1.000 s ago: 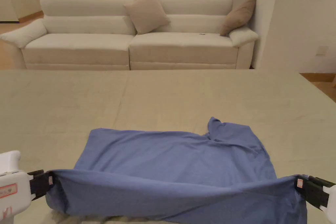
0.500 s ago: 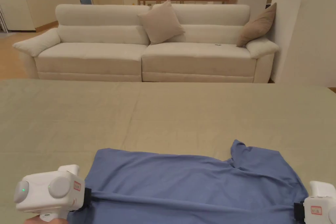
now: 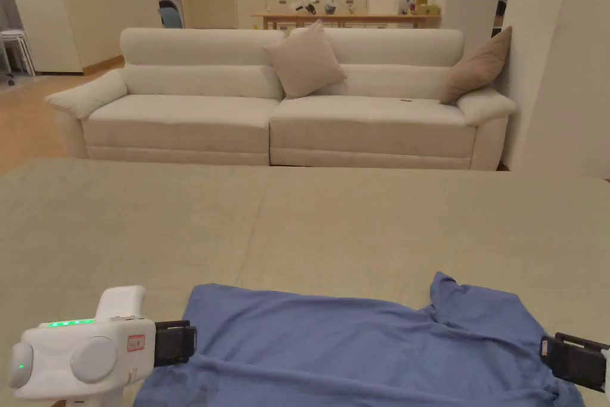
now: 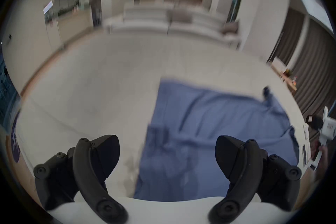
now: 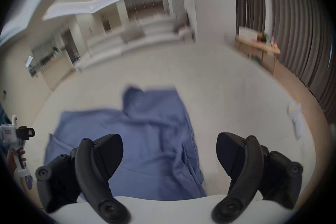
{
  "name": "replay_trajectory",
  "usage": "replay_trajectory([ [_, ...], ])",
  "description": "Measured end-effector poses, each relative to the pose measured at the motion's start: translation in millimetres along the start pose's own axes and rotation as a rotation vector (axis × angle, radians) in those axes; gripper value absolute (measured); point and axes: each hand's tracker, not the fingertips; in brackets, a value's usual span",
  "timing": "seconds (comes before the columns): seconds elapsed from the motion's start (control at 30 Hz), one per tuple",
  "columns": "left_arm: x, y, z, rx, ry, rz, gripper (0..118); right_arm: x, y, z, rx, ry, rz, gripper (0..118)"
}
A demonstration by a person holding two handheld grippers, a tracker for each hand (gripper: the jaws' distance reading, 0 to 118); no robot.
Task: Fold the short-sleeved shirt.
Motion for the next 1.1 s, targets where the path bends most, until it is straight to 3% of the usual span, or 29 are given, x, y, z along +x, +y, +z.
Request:
replay_trajectory([
  [0.13,14,10,129,0.346,0.018,-0.072,107,-23,32,120,0.311,0.114,-0.015,112],
  [0.27,11,6,206,0.344,-0.046,-0.023,99,-38,38,202,0.41,0.206,-0.023,112],
  [0.33,10,0,243,0.464,-0.089,0.01,90,-45,38,233,0.44,0.216,-0.003,111],
  [0.37,9,-1,255,0.476,-0.088,0.019,69,-47,37,244,0.468,0.221,0.013,104],
  [0.4,10,-2,267,0.503,-0.067,0.019,29,-48,37,251,0.496,0.203,0.033,83],
  [0.43,10,-3,277,0.513,-0.052,0.016,3,-52,37,261,0.516,0.169,0.052,52],
  [0.47,10,-3,283,0.528,-0.041,0.014,0,-55,37,266,0.511,0.138,0.07,17],
  [0.5,8,-2,288,0.516,-0.05,0.003,0,-58,36,275,0.546,0.114,0.079,0],
  [0.57,5,-1,291,0.463,-0.081,0.014,0,-53,36,284,0.516,0.174,0.056,0],
  [0.7,-5,-6,267,0.319,-0.131,0.044,0,-55,35,294,0.511,0.166,0.047,0],
  [0.87,-25,-24,186,-0.017,-0.244,0.118,0,-53,32,291,0.477,0.15,0.052,0],
  [0.97,-38,-45,143,-0.093,-0.298,0.217,0,-53,30,285,0.463,0.139,0.081,0],
  [1.0,-47,-51,122,-0.105,-0.255,0.228,0,-53,31,282,0.45,0.136,0.089,0],
  [1.03,-49,-52,109,-0.144,-0.247,0.192,7,-52,31,279,0.441,0.133,0.086,0],
  [1.07,-50,-56,95,-0.168,-0.206,0.159,38,-50,29,276,0.435,0.135,0.08,0],
  [1.1,-48,-61,86,-0.173,-0.139,0.128,97,-49,29,273,0.429,0.139,0.077,0],
])
